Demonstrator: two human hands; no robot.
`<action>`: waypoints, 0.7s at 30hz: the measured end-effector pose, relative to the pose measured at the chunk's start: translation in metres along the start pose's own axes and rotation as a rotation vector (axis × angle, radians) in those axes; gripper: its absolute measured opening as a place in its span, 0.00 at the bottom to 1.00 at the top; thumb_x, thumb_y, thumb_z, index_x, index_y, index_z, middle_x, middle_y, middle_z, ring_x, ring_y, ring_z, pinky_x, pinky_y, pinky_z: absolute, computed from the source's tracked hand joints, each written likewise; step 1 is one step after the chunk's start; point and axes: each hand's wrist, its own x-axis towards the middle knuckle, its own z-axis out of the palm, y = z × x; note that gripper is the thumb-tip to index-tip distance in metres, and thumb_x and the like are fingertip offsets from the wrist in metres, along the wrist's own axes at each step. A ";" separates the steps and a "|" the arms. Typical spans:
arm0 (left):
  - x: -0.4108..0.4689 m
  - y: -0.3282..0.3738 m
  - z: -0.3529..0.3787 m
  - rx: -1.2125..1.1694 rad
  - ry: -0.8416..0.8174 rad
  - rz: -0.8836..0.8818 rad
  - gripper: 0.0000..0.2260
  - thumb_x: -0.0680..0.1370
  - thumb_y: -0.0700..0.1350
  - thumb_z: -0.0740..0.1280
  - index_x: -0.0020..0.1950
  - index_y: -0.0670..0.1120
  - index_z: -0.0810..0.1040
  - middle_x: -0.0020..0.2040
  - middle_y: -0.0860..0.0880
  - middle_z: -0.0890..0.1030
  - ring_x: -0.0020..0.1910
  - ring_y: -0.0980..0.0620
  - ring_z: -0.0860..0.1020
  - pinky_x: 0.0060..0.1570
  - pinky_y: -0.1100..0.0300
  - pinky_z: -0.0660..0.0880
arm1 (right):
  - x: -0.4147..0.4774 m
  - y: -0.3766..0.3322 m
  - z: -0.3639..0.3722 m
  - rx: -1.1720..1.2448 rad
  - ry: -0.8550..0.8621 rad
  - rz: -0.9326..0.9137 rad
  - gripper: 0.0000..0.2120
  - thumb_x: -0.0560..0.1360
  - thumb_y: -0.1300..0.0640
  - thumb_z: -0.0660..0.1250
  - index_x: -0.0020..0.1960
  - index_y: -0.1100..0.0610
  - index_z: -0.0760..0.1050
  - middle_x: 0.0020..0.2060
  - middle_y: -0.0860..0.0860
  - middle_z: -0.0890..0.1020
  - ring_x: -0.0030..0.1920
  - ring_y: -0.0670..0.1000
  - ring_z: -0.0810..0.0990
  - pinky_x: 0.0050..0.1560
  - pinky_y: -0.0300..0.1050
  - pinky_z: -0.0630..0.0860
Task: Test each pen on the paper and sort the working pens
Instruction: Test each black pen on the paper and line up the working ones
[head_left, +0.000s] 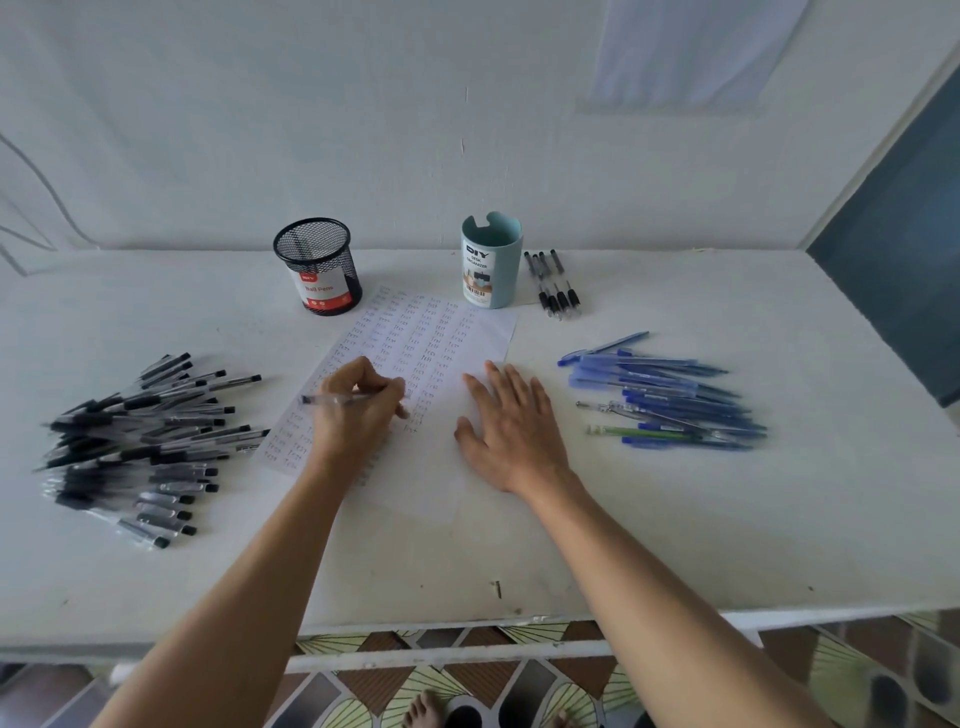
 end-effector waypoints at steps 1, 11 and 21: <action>0.000 -0.001 0.000 0.028 0.011 -0.005 0.11 0.70 0.34 0.69 0.33 0.38 0.68 0.26 0.45 0.80 0.24 0.52 0.71 0.28 0.59 0.68 | 0.000 0.000 0.000 0.003 0.001 -0.001 0.30 0.81 0.44 0.53 0.81 0.49 0.52 0.81 0.51 0.49 0.80 0.52 0.44 0.78 0.54 0.38; 0.005 -0.003 -0.001 0.194 -0.043 -0.007 0.16 0.64 0.30 0.63 0.28 0.47 0.60 0.23 0.54 0.66 0.28 0.49 0.66 0.30 0.56 0.62 | 0.000 0.000 0.002 0.009 0.007 -0.002 0.30 0.81 0.44 0.53 0.80 0.48 0.52 0.81 0.51 0.49 0.80 0.52 0.44 0.78 0.53 0.38; 0.004 -0.001 0.002 0.266 -0.032 0.005 0.13 0.65 0.29 0.62 0.31 0.44 0.61 0.30 0.45 0.63 0.31 0.49 0.62 0.29 0.58 0.56 | 0.000 0.000 0.003 0.020 0.022 0.000 0.34 0.75 0.42 0.47 0.79 0.49 0.55 0.81 0.52 0.52 0.80 0.54 0.47 0.78 0.55 0.40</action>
